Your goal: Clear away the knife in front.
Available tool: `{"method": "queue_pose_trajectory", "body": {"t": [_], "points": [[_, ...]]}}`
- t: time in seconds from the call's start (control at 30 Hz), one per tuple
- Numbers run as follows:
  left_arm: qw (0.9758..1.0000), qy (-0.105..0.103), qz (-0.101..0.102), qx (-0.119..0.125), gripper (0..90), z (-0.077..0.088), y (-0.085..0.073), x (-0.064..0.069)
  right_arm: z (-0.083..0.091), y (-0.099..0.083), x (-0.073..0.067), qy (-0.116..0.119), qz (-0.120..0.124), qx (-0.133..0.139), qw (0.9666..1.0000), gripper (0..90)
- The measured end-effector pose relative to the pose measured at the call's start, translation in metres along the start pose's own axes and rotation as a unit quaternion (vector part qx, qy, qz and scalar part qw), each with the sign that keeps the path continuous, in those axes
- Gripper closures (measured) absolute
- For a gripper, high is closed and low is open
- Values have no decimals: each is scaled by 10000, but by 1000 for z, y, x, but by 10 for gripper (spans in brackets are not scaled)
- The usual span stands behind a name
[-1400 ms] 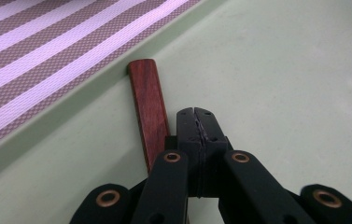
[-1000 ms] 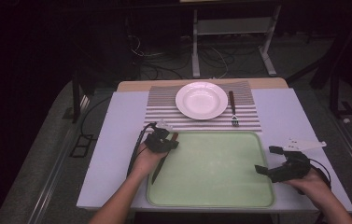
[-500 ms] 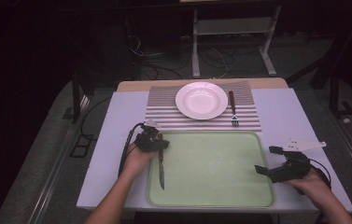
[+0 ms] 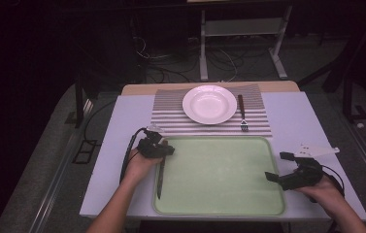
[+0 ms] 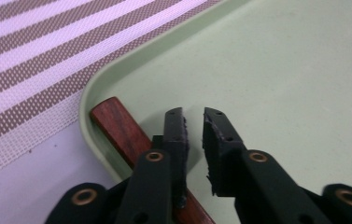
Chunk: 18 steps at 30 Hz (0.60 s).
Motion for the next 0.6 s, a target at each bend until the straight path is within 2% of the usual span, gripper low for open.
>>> {"method": "queue_pose_trajectory", "body": {"t": [0.1, 0.27, 0.37, 0.5, 0.6], "points": [[9998, -86, -39, 173, 690, 4, 4, 4, 0, 0, 0, 5, 0, -3, 10000, 0], [9984, -203, -115, 508, 496, 15, 11, 9, 0, 0, -1, 24, 7, -10, 10000, 0], [9960, -273, -185, 835, 394, 25, 16, 13, 0, 0, -1, 31, 5, 2, 10000, 0], [9941, -337, -188, 1018, 280, 34, 16, 15, 0, 0, -1, 35, 12, 10, 10000, 0], [9935, -301, -233, 1069, 214, 39, 13, 16, 0, 0, -1, 42, 18, 16, 10000, 0]]}}
Point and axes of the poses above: each handheld gripper's, and its own axes: z roughly backward along the jaws, y roughly out of its top, x roughly to its right, the point moved 9 cm from there along -z, roughly forward along the jaws, and after that the axes turned 4 degrees about x, right-handed, at the moved point
